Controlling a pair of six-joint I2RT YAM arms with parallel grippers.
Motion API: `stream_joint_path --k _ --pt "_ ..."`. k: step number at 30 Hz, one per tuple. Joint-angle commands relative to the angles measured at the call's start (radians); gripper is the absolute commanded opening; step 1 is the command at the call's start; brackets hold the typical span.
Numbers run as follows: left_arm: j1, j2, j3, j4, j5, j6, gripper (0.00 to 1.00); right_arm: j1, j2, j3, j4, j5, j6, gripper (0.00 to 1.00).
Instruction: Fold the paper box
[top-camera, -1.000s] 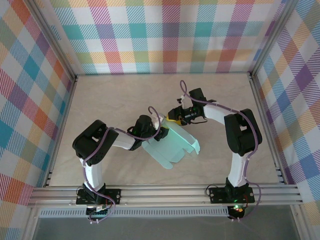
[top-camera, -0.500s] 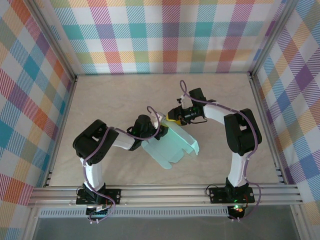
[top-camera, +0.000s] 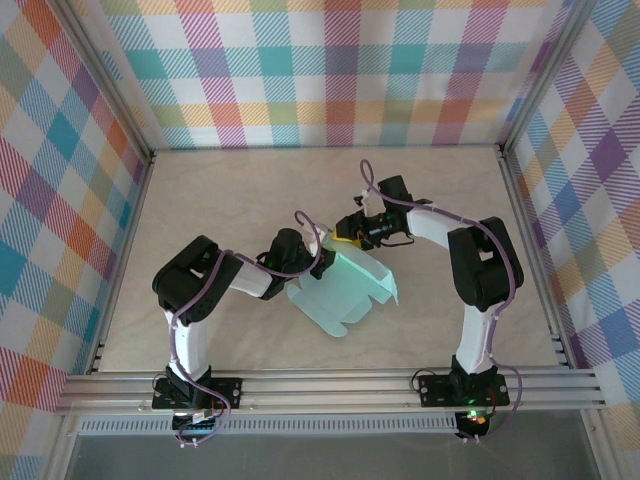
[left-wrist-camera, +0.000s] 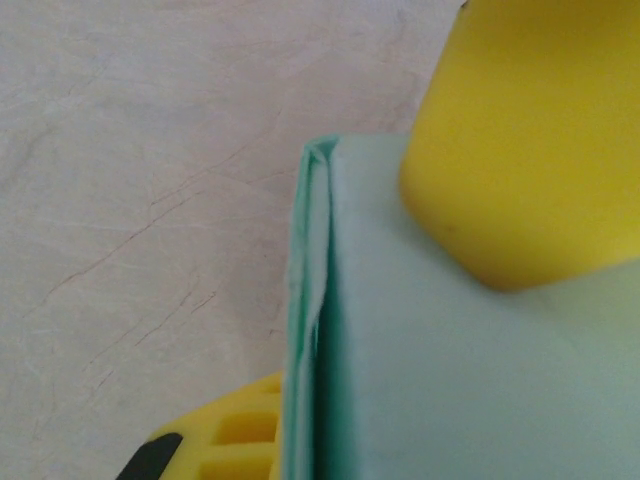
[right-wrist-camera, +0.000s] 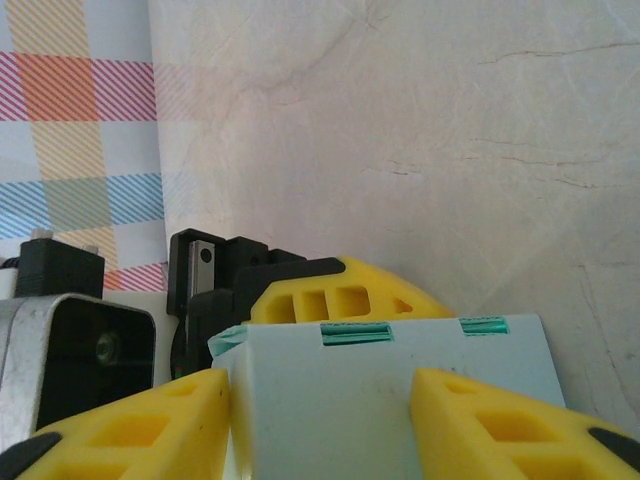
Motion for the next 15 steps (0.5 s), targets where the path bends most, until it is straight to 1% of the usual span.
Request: stream_joint_path --k 1,7,12,15 --pt "0.002 0.011 0.026 0.021 0.01 -0.021 0.0 0.008 0.022 -0.017 -0.028 -0.017 0.012 0.49" --pt "0.002 0.01 0.033 0.004 0.014 -0.023 0.0 0.008 -0.021 -0.052 0.034 -0.035 0.047 0.5" --pt "0.002 0.004 0.03 0.003 0.02 -0.032 0.0 0.007 -0.079 -0.071 0.067 -0.006 0.077 0.55" --pt "0.002 -0.002 0.026 0.003 0.025 -0.031 0.0 -0.001 -0.103 -0.084 0.086 0.011 0.101 0.6"
